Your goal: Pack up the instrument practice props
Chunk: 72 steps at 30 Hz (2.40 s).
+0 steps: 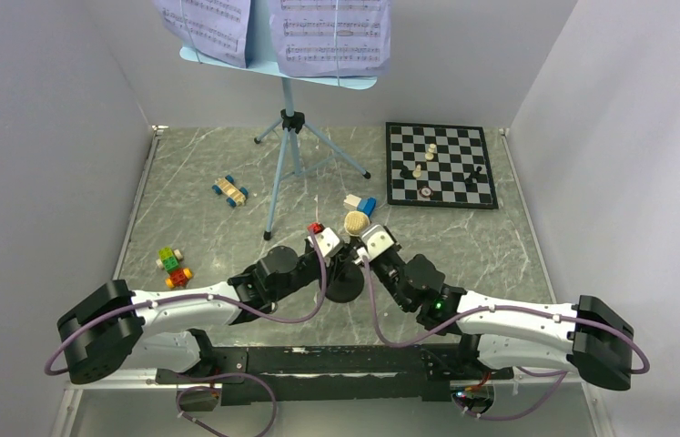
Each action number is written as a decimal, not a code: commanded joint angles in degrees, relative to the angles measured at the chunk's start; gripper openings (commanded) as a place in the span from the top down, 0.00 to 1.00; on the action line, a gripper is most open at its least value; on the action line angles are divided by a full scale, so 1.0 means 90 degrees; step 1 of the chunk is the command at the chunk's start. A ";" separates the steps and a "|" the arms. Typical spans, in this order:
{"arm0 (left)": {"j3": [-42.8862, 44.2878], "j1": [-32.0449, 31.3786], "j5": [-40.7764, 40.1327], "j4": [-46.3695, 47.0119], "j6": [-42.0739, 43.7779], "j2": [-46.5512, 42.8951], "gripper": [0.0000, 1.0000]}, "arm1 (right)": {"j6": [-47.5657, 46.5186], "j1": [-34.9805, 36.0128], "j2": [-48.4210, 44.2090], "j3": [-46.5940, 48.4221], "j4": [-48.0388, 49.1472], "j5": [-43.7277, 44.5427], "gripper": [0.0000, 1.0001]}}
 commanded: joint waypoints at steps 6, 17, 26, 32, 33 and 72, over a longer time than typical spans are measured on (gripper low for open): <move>-0.0353 0.0042 -0.0566 -0.0961 -0.0162 0.0020 1.00 | -0.0978 -0.0264 -0.0462 0.0627 0.1610 0.2308 1.00; -0.0253 0.0032 -0.0520 -0.0997 -0.0337 -0.0149 0.98 | -0.0229 -0.0264 -0.1197 0.0812 0.0003 0.2904 1.00; 0.0184 0.0032 -0.0439 -0.1454 -0.0585 -0.0296 0.50 | 0.1237 -0.0264 -0.2005 0.0789 -0.2202 0.2852 1.00; 0.0244 0.0032 -0.0612 -0.1449 -0.0770 -0.0602 0.31 | 0.1849 -0.0265 -0.2166 0.0765 -0.2936 0.2738 1.00; 0.0256 0.0032 -0.0651 -0.1464 -0.0783 -0.0670 0.26 | 0.1947 -0.0264 -0.2171 0.0778 -0.3039 0.2726 1.00; 0.0660 0.0228 0.2860 -0.1743 -0.1580 -0.3835 0.01 | 0.5428 -0.0263 -0.0434 0.4508 -0.5172 -0.4719 1.00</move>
